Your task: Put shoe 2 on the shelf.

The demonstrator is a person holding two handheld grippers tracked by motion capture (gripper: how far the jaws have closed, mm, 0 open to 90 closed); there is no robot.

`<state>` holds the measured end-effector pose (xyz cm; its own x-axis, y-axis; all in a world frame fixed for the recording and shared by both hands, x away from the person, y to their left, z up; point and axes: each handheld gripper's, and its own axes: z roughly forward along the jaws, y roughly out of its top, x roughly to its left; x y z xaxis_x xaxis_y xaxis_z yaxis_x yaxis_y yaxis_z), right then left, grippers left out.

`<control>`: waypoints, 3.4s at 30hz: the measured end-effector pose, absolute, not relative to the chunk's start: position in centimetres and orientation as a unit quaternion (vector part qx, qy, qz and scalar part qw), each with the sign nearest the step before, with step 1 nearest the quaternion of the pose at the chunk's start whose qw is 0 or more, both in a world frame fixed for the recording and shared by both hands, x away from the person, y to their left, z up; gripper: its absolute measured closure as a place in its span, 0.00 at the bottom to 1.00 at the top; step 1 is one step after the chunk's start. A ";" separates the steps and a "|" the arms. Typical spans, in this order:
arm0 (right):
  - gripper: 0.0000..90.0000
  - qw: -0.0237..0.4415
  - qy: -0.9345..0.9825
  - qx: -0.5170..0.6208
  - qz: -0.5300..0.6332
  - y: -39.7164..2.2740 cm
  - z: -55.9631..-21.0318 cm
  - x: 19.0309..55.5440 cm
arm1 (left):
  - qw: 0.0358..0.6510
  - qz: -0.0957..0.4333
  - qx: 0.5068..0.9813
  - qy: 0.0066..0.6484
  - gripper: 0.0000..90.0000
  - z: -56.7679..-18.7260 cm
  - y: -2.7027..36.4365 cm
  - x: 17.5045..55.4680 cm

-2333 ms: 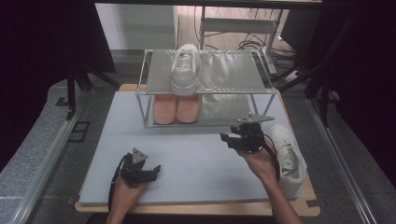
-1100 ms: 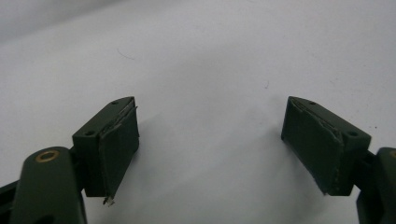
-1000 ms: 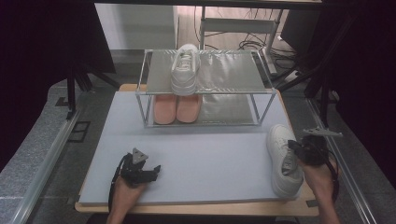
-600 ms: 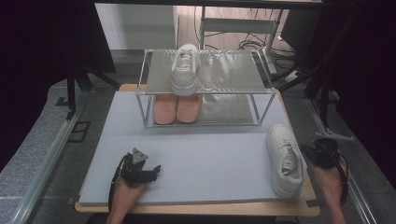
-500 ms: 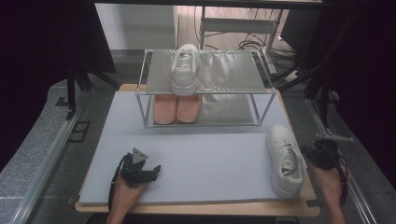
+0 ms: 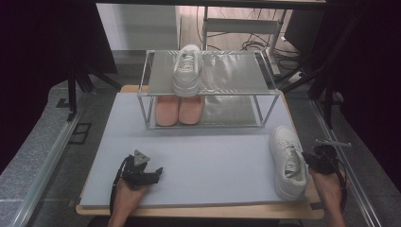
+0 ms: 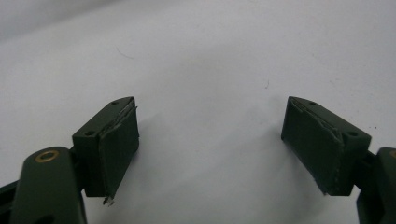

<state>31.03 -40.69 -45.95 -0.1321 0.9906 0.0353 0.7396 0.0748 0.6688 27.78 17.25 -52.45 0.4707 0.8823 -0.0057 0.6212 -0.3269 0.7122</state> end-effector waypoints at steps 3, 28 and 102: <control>1.00 0.214 0.701 0.616 0.290 -40.2 -46.0 31.1 | 0.332 0.196 0.790 0.476 0.21 -52.4 17.3 27.8; 1.00 0.175 0.749 0.551 0.325 -32.4 -46.4 32.8 | 0.333 0.197 0.790 0.475 0.21 -52.5 17.3 27.8; 0.71 0.075 0.849 0.386 0.354 -23.1 -41.7 30.8 | 0.333 0.200 0.790 0.474 0.21 -52.5 17.2 27.7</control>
<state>30.78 -23.12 -41.68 -0.6912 0.7078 0.1455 0.6019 0.4524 0.6581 27.71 17.19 -52.45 0.4707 0.8823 0.0009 0.6162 -0.3295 0.7153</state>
